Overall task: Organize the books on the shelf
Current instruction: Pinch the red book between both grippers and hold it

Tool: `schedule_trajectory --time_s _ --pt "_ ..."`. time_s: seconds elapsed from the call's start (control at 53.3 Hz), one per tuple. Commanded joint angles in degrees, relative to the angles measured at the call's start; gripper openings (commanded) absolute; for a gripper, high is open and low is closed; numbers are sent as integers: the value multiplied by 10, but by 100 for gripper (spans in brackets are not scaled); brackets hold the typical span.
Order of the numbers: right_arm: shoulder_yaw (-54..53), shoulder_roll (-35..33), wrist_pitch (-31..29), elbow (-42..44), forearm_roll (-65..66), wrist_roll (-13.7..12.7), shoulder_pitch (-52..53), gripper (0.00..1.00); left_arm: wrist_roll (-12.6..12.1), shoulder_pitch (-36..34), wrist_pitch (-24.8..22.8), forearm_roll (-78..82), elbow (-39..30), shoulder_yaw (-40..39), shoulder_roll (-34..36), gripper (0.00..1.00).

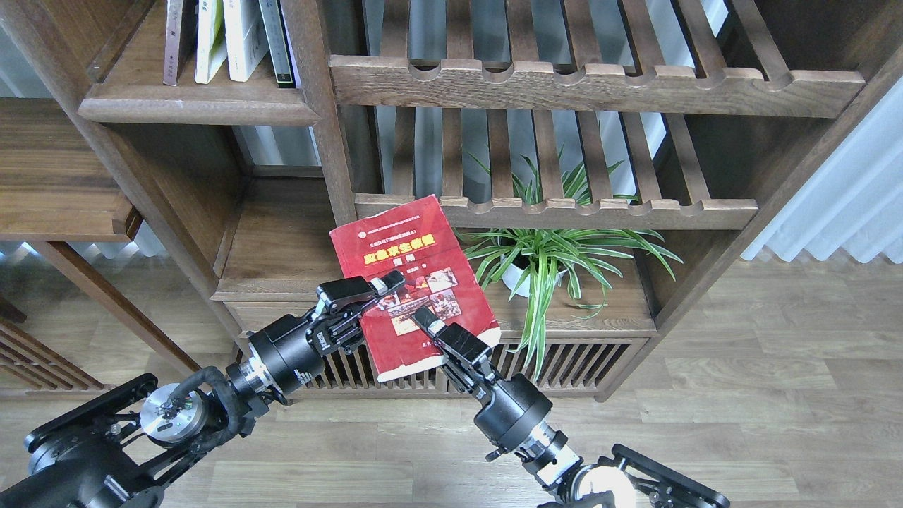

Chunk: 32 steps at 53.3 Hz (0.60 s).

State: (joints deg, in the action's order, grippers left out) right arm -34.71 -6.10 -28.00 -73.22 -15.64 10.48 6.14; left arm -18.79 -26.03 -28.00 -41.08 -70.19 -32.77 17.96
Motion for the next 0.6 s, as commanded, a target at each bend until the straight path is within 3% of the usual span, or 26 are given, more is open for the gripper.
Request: schedule_trajectory --time_s 0.0,0.281,0.582 --pt "0 0 0 0 1 1 0 19 0 1 0 0 0 3 1 7" --pt "0 7 0 0 2 1 1 51 0 2 0 0 1 3 1 7" --pt "-9 0 0 0 4 1 1 75 0 4 0 0 0 4 7 8"
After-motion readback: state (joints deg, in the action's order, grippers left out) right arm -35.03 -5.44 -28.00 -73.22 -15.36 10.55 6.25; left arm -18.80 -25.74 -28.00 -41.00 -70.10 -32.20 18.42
